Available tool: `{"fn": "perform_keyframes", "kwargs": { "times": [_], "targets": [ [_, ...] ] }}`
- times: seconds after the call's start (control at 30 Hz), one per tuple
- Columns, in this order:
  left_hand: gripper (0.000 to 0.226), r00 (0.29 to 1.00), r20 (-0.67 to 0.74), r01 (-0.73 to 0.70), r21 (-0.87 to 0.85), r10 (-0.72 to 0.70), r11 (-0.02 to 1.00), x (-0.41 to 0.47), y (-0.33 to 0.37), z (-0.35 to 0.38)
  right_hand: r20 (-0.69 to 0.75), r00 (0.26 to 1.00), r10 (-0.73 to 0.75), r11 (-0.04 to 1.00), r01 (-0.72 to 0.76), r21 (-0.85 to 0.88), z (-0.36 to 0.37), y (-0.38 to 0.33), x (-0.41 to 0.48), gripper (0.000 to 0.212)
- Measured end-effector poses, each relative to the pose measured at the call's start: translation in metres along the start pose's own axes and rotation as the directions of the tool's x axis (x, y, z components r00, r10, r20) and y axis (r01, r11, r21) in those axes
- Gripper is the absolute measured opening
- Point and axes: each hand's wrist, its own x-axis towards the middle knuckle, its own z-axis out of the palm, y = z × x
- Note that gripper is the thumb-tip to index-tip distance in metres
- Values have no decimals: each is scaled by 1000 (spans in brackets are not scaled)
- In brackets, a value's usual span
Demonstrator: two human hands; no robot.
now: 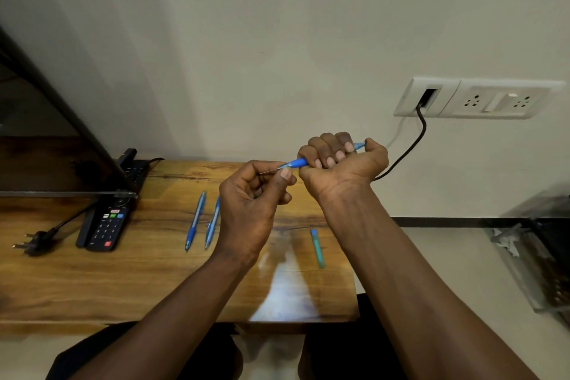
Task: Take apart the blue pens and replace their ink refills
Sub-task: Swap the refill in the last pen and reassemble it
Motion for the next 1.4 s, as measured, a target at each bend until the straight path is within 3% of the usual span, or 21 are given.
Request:
{"fn": "perform_keyframes", "kwargs": {
  "times": [0.7,1.03,1.13,1.23,1.4],
  "targets": [
    [8,999,-17,50,-51,-51,997,0,4,-5,9,998,-56,997,56,-49,3,6,-2,46],
    [16,997,-2,72,-69,-72,995,1,7,-9,46,999,6,1000,-6,4,2,9,1,48],
    [19,975,132,201,-192,-178,961,3,14,-15,103,994,46,995,-55,79,1,6,3,53],
    [40,862,369,490,-421,-349,763,6,25,-24,155,987,47,992,-64,106,2,2,4,61],
    [50,804,447,584,-468,-392,663,8,28,-31,181,981,75,992,-92,91,2,4,5,51]
  ]
}}
